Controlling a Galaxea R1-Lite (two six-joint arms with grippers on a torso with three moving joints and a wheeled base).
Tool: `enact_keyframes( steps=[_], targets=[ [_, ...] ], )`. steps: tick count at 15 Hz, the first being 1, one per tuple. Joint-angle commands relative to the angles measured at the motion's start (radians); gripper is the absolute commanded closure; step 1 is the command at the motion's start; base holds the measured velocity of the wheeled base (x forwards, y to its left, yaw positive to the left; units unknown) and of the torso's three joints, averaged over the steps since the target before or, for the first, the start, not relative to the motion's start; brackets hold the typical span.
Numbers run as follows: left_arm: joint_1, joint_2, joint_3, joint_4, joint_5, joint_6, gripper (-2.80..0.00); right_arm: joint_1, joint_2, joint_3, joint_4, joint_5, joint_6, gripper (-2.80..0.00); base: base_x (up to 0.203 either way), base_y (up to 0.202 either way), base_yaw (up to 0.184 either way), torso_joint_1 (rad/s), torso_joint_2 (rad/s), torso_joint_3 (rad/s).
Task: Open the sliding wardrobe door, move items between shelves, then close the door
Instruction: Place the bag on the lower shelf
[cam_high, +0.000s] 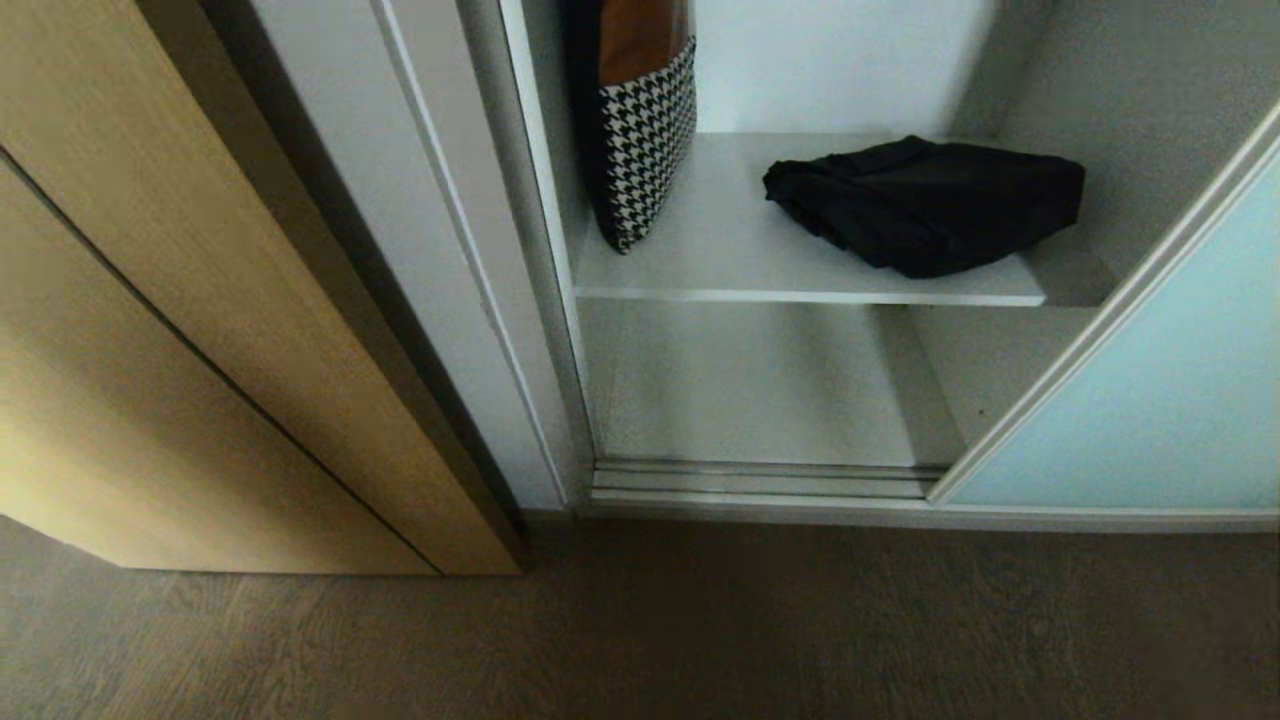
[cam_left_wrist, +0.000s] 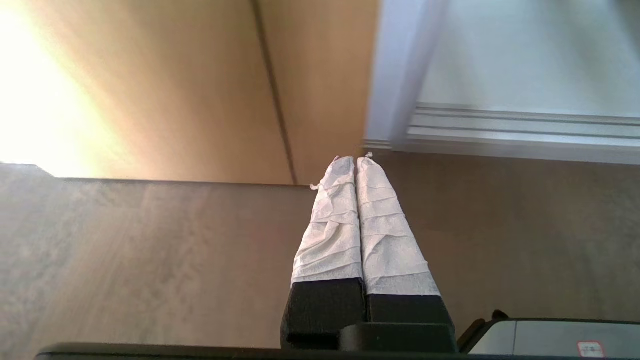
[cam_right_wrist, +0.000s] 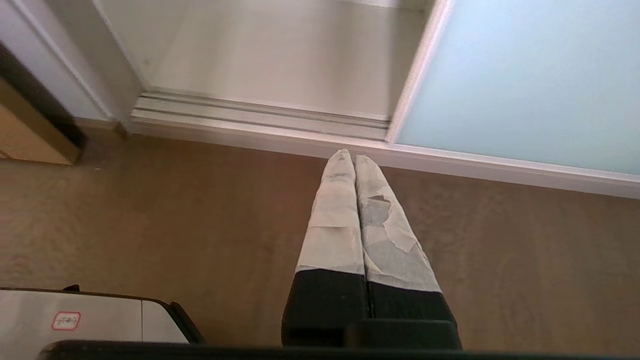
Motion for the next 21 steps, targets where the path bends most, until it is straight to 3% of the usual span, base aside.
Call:
enact_keyframes(
  steps=[1,12,21],
  targets=[
    [0.001,0.002,0.0,0.001,0.001,0.0,0.0,0.0,0.0,0.0,-0.001,0.0,0.0,0.0,0.0,0.192,0.0,0.005,0.0,0.002],
    [0.001,0.002,0.0,-0.001,0.001,0.0,0.0,0.0,0.0,0.0,-0.001,0.0,0.0,0.0,0.0,0.188,-0.001,0.004,0.0,0.002],
    [0.001,0.002,0.0,-0.001,0.001,0.0,0.0,0.0,0.0,0.0,-0.001,0.0,0.0,0.0,0.0,0.01,0.0,0.001,0.0,0.001]
  ],
)
